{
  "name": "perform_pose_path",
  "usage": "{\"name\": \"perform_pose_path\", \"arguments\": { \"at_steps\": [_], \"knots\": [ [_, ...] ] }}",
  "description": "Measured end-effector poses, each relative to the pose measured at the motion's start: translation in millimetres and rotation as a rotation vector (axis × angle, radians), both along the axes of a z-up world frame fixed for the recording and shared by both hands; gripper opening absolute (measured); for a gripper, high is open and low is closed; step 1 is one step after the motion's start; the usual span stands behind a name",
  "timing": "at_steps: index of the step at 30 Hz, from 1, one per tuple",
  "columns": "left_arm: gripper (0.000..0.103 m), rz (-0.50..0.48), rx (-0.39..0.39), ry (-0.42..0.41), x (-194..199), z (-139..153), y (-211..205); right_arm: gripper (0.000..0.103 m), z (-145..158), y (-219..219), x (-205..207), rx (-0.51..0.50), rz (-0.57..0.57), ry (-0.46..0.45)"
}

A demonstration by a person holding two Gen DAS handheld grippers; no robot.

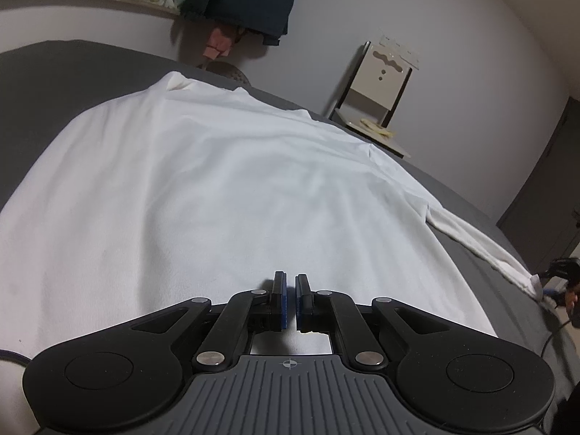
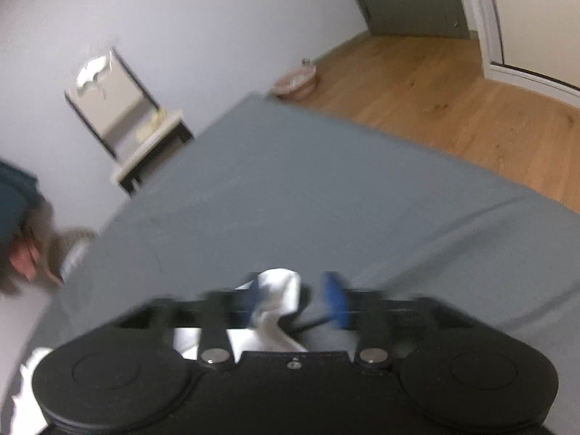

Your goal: Fold clothes

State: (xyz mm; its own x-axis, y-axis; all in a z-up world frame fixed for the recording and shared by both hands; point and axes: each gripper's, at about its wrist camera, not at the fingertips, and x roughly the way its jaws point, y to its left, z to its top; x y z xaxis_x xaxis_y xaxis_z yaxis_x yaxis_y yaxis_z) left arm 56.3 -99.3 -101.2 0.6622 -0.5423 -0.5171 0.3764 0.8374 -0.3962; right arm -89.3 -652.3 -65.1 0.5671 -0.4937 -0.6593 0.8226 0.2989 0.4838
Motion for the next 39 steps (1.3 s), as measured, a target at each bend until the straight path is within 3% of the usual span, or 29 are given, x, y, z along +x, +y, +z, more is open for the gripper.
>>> {"name": "perform_pose_path", "arguments": {
  "at_steps": [2, 7, 9, 11, 13, 16, 21, 24, 28, 30, 33, 35, 37, 39],
  "knots": [
    [0.004, 0.001, -0.002, 0.002, 0.4, -0.4, -1.1, 0.048, -1.6, 2.0, -17.0, 0.016, 0.028, -0.058],
    [0.004, 0.001, 0.001, -0.001, 0.5, -0.4, -2.1, 0.046, -10.9, 10.1, -33.2, 0.086, 0.14, -0.087],
    [0.004, 0.002, -0.002, 0.0, 0.4, -0.8, -1.5, 0.039, -13.9, 12.0, -27.8, 0.082, 0.149, -0.079],
    [0.004, 0.003, -0.005, 0.001, 0.4, -1.2, -1.3, 0.013, -15.2, 9.6, -22.1, 0.081, 0.153, -0.088],
    [0.004, 0.005, -0.008, 0.002, 0.4, -1.5, -1.2, 0.011, -15.8, 7.5, -16.6, 0.111, 0.144, -0.083],
    [0.004, 0.005, -0.011, 0.003, 0.4, -1.8, -0.8, 0.008, 5.3, 9.2, -8.5, 0.115, 0.112, -0.06],
    [0.004, 0.004, -0.011, 0.005, 0.6, -1.7, -1.4, 0.008, 87.8, 38.4, -29.7, -0.144, 0.161, -0.341],
    [0.004, 0.007, -0.016, 0.008, 2.0, -2.0, -0.9, 0.008, 76.5, 48.9, -42.9, -0.09, 0.173, -0.279],
    [0.004, 0.006, -0.024, 0.01, 2.7, -2.6, -0.5, 0.008, 3.5, 45.5, -58.6, 0.141, 0.106, -0.034],
    [0.004, 0.006, -0.025, 0.011, 3.2, -2.9, -0.7, 0.007, -15.9, 48.5, -68.5, 0.166, 0.082, -0.039],
    [0.004, 0.005, -0.016, 0.013, 2.9, -1.7, -1.5, 0.01, -9.8, 56.3, -68.1, 0.132, 0.063, -0.021],
    [0.004, -0.001, -0.001, 0.02, 3.0, 2.0, -2.6, 0.026, 4.2, 66.9, -65.5, 0.084, 0.043, 0.04],
    [0.004, -0.017, 0.012, 0.028, 2.8, 7.0, -4.0, 0.034, 22.1, 82.6, -61.1, 0.026, 0.042, 0.11],
    [0.004, -0.052, 0.009, 0.021, -0.4, 12.7, -4.9, 0.034, 34.7, 112.3, -39.6, 0.031, 0.212, 0.116]
  ]
}}
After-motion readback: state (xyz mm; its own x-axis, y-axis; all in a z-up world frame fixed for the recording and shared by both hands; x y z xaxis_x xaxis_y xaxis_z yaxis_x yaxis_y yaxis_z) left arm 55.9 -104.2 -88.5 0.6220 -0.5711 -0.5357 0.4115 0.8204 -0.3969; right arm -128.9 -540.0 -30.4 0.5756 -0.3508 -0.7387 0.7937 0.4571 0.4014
